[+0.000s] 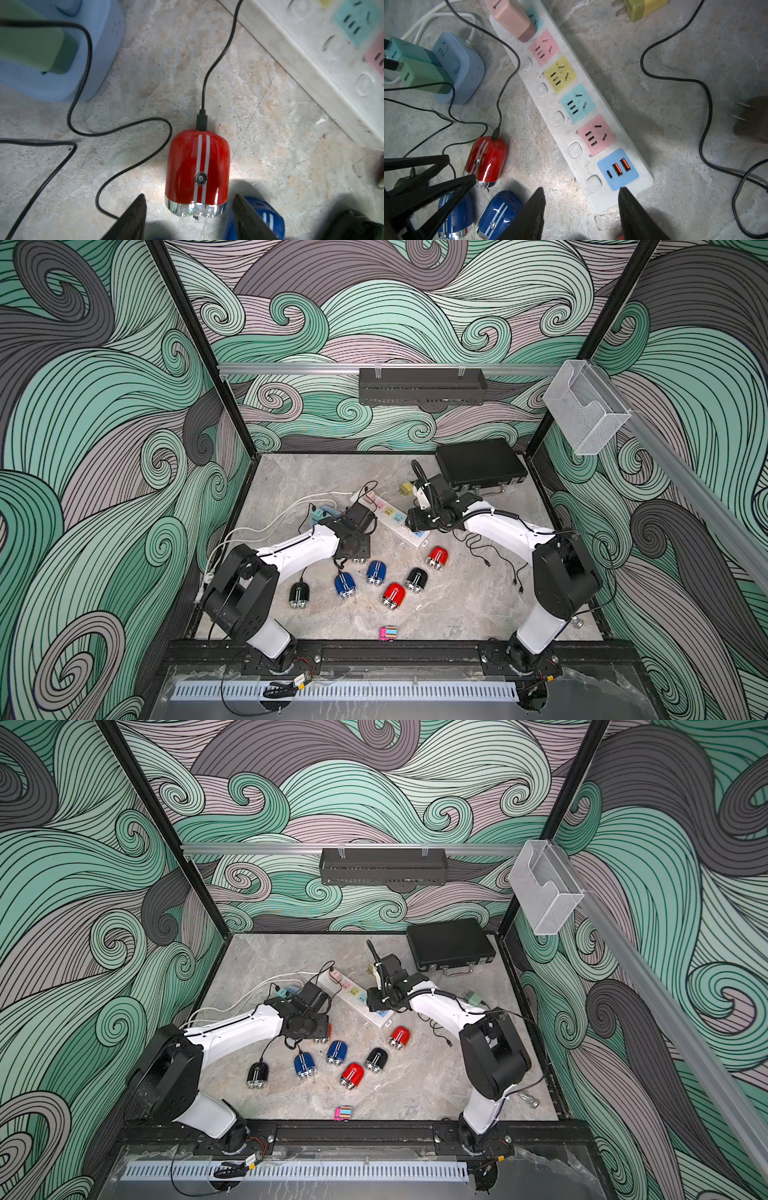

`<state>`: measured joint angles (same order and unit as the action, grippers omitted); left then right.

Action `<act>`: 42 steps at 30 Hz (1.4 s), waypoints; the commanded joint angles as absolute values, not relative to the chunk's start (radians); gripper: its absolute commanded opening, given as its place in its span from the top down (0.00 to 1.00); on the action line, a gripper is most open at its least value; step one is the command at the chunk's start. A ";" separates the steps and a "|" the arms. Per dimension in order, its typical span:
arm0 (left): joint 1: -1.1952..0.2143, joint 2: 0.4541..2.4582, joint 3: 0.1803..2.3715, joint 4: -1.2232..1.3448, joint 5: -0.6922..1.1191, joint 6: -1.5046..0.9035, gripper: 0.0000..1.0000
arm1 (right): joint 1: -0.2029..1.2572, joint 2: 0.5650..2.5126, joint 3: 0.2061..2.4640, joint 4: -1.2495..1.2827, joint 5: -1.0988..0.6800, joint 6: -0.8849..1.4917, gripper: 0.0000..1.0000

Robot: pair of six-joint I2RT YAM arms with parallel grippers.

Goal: Unplug the electric shaver
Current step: Pick up the electric shaver from the center of the board.

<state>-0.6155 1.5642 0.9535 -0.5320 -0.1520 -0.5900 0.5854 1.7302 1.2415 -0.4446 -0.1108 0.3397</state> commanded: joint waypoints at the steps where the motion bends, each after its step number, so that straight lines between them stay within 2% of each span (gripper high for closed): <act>1: -0.623 1.597 0.965 -0.515 -0.167 -0.567 0.35 | 0.592 1.703 1.233 -0.439 -0.085 0.331 0.43; 42: -0.649 1.813 1.072 -0.538 -0.219 -0.461 0.38 | 0.604 1.746 1.223 -0.415 -0.097 0.336 0.43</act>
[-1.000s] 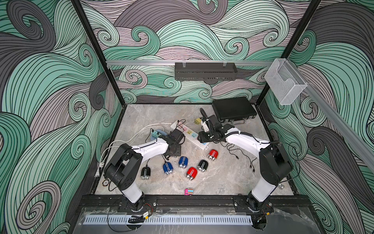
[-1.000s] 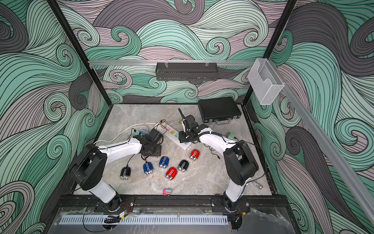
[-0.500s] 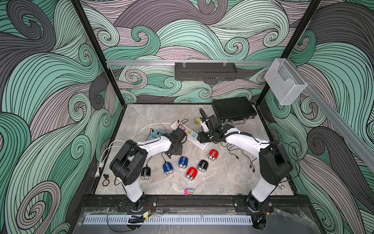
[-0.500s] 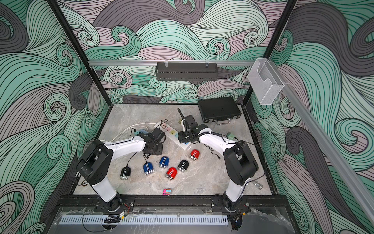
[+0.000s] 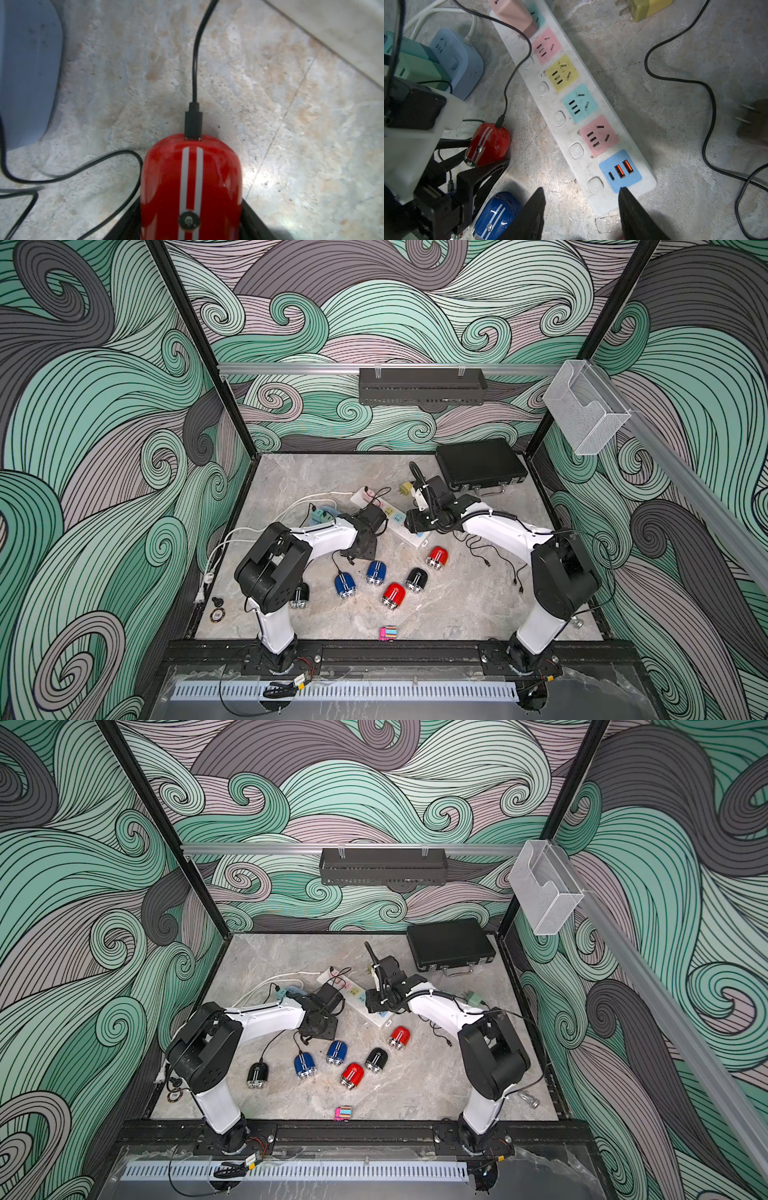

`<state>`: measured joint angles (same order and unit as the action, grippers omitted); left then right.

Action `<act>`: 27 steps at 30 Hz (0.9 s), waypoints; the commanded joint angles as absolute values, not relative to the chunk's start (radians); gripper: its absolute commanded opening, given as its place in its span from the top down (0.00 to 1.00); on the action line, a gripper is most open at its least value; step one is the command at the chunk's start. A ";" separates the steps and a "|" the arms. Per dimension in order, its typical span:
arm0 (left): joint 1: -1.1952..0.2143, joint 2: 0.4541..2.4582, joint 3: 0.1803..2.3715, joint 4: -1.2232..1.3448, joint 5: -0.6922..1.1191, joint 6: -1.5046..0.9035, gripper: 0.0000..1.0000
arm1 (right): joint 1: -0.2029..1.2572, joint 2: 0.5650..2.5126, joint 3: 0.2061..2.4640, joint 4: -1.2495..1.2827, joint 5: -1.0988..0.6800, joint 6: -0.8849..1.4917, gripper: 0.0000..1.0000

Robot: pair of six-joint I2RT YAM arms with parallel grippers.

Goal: Unplug the electric shaver
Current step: Pick up the electric shaver from the center of the board.

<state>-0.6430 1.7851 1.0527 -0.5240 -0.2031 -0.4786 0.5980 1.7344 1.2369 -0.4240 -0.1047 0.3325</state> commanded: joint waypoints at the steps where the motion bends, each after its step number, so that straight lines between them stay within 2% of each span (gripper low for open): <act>1: -0.650 1.815 1.071 -0.538 -0.219 -0.459 0.39 | 0.606 1.745 1.221 -0.415 -0.096 0.336 0.43; 11: -0.653 1.734 0.997 -0.485 -0.207 -0.451 0.56 | 0.611 1.722 1.198 -0.402 -0.102 0.348 0.43; 27: -0.655 1.569 0.888 -0.391 -0.130 -0.428 0.58 | 0.612 1.715 1.128 -0.198 -0.357 0.464 0.44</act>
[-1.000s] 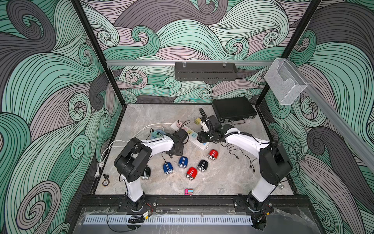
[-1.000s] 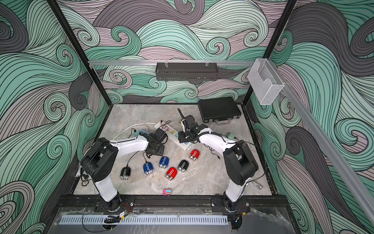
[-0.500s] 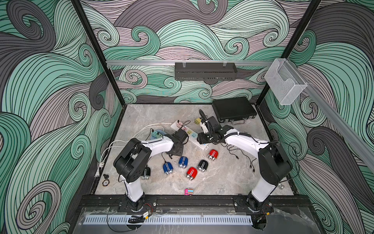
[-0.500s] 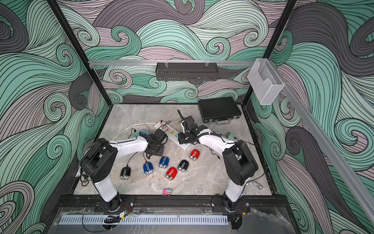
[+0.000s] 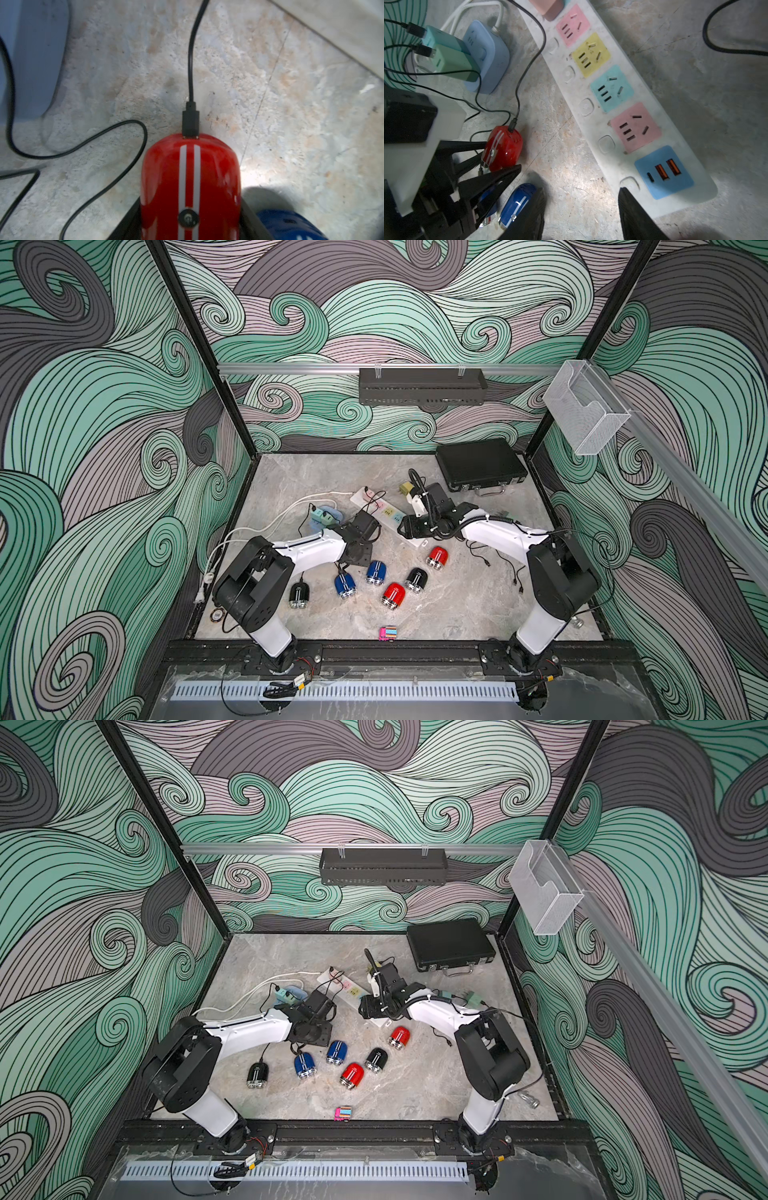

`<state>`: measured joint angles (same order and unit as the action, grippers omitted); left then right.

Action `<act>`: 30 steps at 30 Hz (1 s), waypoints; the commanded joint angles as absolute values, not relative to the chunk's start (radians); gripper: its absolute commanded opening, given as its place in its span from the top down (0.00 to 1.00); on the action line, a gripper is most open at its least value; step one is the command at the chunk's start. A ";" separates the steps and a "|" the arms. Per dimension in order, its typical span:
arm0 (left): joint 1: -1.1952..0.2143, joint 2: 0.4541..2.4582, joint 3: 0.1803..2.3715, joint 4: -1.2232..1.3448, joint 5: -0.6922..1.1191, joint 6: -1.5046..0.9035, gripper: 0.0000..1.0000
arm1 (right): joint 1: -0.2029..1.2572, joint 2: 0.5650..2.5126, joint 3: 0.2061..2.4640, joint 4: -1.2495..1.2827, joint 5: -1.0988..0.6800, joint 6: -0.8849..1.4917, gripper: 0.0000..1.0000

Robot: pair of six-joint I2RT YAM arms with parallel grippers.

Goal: Unplug the electric shaver
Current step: Pick up the electric shaver from the center of the board, then remove the charging cable from the electric shaver.

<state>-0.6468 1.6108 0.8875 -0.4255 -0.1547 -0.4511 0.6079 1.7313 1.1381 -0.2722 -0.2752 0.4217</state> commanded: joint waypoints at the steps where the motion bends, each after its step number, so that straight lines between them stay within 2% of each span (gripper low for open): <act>1: -0.654 1.562 0.881 -0.382 -0.119 -0.425 0.58 | 0.613 1.719 1.125 -0.178 -0.380 0.472 0.44; 13: -0.653 1.472 0.807 -0.284 -0.037 -0.407 0.58 | 0.627 1.798 1.123 -0.005 -0.550 0.564 0.48; 30: -0.654 1.366 0.749 -0.215 0.039 -0.387 0.59 | 0.660 1.915 1.169 0.131 -0.630 0.661 0.54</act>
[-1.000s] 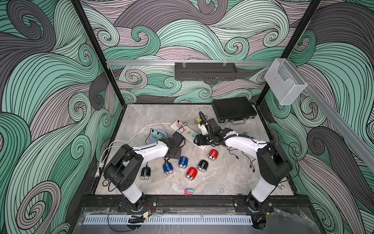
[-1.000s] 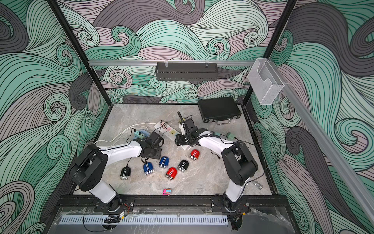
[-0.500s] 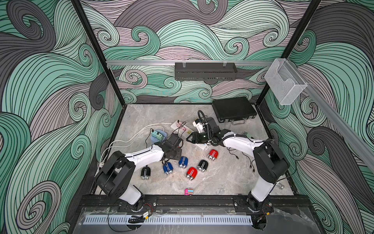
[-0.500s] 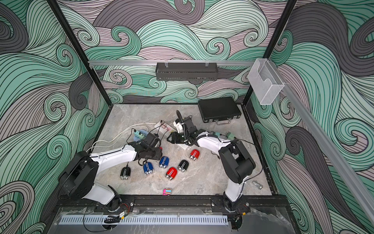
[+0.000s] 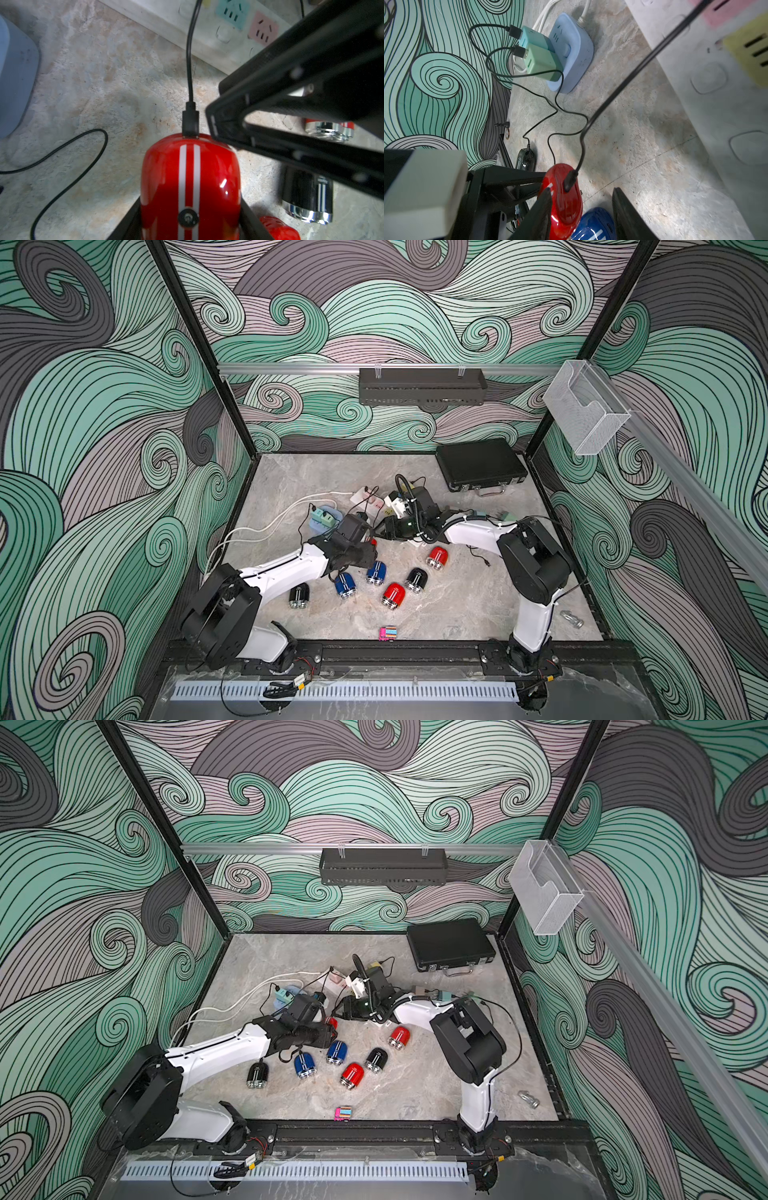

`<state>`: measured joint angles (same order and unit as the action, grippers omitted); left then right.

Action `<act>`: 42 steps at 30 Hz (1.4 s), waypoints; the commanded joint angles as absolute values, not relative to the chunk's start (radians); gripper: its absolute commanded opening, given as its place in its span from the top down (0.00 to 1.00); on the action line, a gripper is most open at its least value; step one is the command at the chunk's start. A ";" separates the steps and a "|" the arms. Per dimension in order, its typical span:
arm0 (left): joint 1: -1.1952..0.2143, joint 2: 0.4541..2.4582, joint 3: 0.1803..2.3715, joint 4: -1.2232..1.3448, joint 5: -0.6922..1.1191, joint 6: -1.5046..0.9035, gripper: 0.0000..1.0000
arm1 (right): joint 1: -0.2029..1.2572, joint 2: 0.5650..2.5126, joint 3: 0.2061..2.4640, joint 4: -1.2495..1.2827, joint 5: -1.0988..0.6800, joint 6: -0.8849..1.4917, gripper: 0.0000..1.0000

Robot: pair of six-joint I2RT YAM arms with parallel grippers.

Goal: Unplug the electric shaver
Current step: Remove the charging cable from the electric shaver.

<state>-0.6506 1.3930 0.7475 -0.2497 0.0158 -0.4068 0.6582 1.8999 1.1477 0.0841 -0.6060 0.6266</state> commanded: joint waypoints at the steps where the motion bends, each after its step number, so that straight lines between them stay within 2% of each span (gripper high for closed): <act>1: -0.653 1.364 0.746 -0.212 0.041 -0.388 0.59 | 0.660 1.920 1.170 0.138 -0.635 0.668 0.55; 42: -0.647 1.350 0.738 -0.196 0.035 -0.396 0.61 | 0.665 1.976 1.128 0.341 -0.714 0.828 0.88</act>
